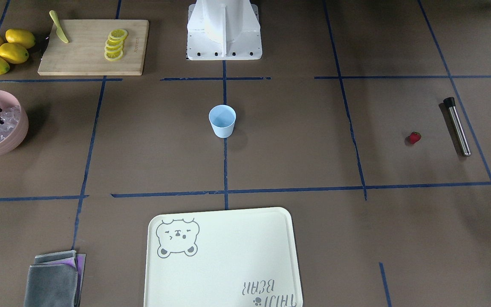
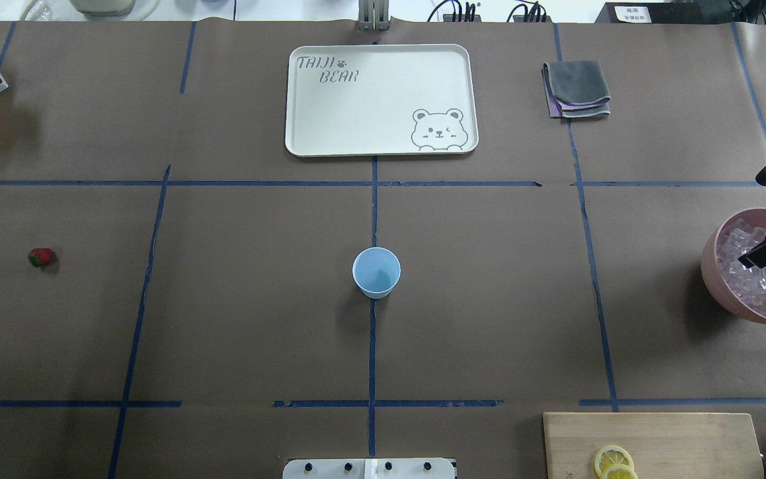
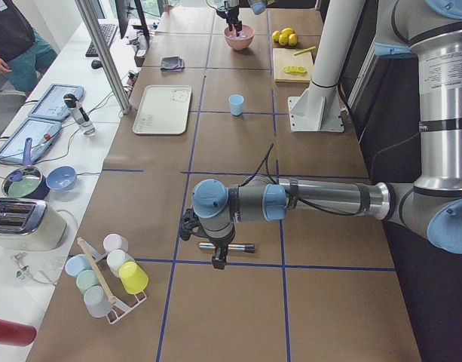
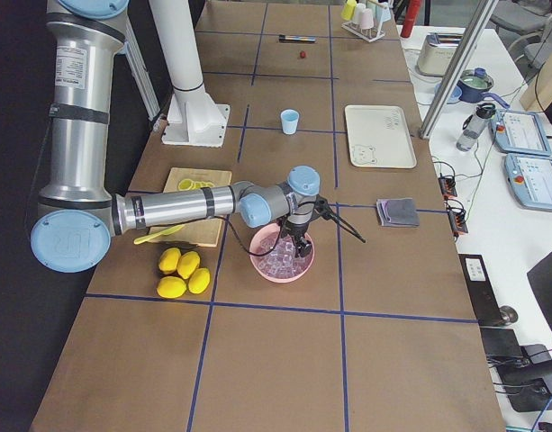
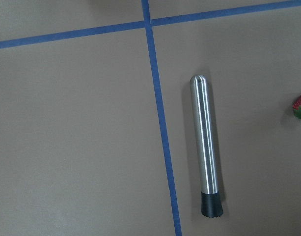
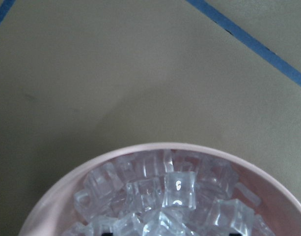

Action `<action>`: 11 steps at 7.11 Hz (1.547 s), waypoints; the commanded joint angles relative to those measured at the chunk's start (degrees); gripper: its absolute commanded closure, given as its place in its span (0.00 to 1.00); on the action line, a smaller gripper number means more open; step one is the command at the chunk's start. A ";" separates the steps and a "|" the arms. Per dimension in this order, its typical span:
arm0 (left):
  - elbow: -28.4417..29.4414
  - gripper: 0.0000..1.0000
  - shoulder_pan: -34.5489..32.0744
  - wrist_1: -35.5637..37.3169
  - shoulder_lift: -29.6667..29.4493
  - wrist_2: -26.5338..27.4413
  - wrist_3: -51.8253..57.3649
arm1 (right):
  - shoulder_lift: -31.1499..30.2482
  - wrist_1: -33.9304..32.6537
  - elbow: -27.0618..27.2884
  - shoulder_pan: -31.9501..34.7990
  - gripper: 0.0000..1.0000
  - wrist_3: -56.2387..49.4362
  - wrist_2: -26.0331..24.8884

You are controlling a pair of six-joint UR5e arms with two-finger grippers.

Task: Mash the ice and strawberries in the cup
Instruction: 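Lower the right gripper into the pink bowl and grasp an ice cube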

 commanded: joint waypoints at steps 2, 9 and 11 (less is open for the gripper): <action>0.32 0.00 0.04 -0.03 -0.08 0.02 0.21 | -0.06 -0.20 -0.27 -0.15 0.45 0.00 0.01; 0.14 0.00 0.04 -0.03 -0.44 -0.06 0.29 | 1.95 -0.55 1.49 4.93 0.95 0.18 0.53; -0.03 0.00 0.04 -0.03 -0.44 -0.33 0.29 | 7.02 -10.15 5.51 6.53 1.00 0.35 0.19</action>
